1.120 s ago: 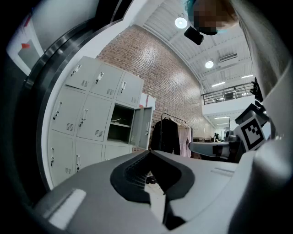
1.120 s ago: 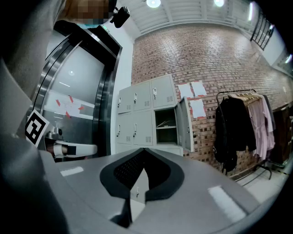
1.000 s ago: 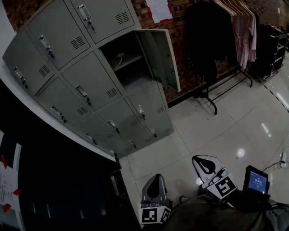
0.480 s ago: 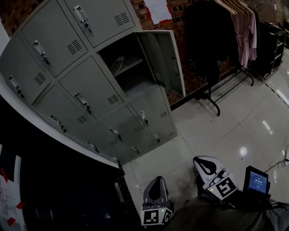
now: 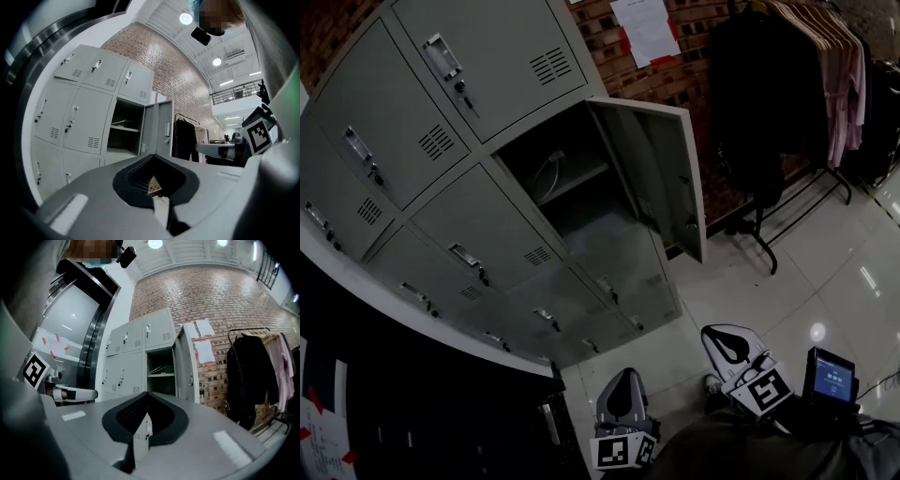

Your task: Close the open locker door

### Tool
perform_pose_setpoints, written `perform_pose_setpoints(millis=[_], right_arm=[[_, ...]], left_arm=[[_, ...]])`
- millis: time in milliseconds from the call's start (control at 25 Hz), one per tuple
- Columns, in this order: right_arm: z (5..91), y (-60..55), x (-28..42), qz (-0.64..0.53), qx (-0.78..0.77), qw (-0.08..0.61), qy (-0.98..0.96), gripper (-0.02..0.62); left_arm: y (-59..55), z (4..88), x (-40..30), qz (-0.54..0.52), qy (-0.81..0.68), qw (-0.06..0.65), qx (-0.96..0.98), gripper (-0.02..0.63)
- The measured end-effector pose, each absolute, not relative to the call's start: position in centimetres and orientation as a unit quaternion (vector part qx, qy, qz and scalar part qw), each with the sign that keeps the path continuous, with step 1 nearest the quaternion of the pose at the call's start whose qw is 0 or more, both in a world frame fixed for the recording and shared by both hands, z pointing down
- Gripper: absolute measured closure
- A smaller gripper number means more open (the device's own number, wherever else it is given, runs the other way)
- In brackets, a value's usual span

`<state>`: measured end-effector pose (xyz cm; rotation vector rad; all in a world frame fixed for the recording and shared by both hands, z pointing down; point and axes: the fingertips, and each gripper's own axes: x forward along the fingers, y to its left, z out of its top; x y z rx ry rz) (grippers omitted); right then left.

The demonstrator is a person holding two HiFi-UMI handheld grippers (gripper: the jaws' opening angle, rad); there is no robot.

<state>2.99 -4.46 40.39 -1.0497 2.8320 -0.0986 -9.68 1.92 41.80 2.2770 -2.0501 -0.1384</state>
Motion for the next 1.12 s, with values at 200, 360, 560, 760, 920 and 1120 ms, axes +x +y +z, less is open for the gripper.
perform_pose_setpoints(millis=[200,360,560,760,920,1120], right_arm=[[39.2,-12.7,3.9,-0.021,-0.348,0.062,0.935,0.586],[38.3,-17.6,4.6,-0.009,-0.352,0.064,0.934,0.586],[37.4,-22.1,5.4,0.008,-0.369,0.067,0.927,0.583],[36.1,-24.6,5.6,0.038,-0.368,0.068,0.926,0.521],[35.4,-25.4,5.0,0.062,-0.336,0.060,0.938,0.430],[35.2,-26.7,4.4,0.080,-0.314,0.046,0.945,0.402]], left_arm=[[-5.8,40.9,-9.1,-0.051,-0.673,0.029,0.737,0.604],[-10.4,40.5,-8.7,-0.056,-0.676,0.026,0.734,0.604],[-14.2,40.3,-8.7,-0.051,-0.673,0.020,0.737,0.604],[-16.7,40.3,-8.7,-0.036,-0.665,0.012,0.746,0.606],[-17.3,40.0,-9.1,-0.037,-0.661,0.010,0.749,0.605],[-17.6,40.2,-9.9,-0.036,-0.665,0.015,0.746,0.604]])
